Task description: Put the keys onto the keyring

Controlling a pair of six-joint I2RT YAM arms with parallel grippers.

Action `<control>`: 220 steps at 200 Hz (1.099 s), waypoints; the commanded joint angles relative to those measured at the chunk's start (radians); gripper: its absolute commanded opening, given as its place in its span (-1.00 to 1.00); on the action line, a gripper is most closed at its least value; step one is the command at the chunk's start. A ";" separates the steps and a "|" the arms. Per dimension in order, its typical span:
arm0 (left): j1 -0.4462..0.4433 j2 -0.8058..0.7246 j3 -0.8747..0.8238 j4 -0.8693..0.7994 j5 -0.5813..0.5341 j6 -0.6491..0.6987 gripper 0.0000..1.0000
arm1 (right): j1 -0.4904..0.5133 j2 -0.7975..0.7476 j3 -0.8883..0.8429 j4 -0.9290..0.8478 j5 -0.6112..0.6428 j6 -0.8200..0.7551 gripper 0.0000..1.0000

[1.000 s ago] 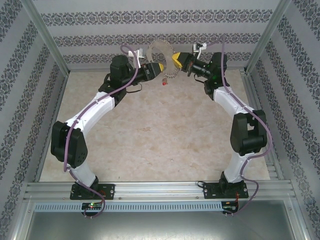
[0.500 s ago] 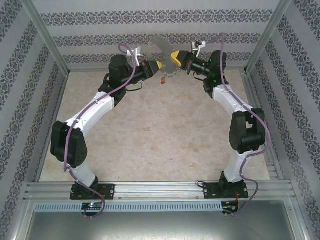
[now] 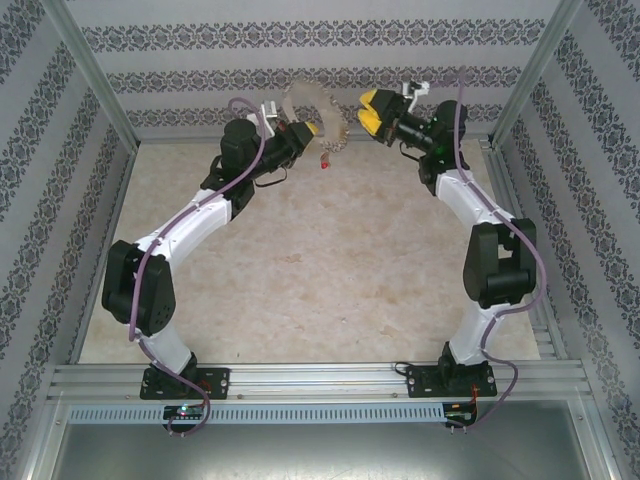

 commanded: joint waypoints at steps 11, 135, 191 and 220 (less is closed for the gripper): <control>-0.033 -0.069 -0.059 0.099 -0.199 -0.186 -1.00 | 0.028 -0.136 -0.148 -0.004 0.040 -0.190 0.16; -0.101 -0.143 -0.043 0.037 -0.351 -0.272 -1.00 | 0.212 -0.238 -0.340 0.044 0.025 -0.813 0.27; -0.111 -0.135 -0.018 0.049 -0.332 -0.281 -1.00 | 0.240 -0.203 -0.284 0.025 0.010 -0.953 0.32; -0.119 -0.129 -0.001 0.050 -0.326 -0.283 -1.00 | 0.250 -0.168 -0.255 0.033 0.037 -0.976 0.32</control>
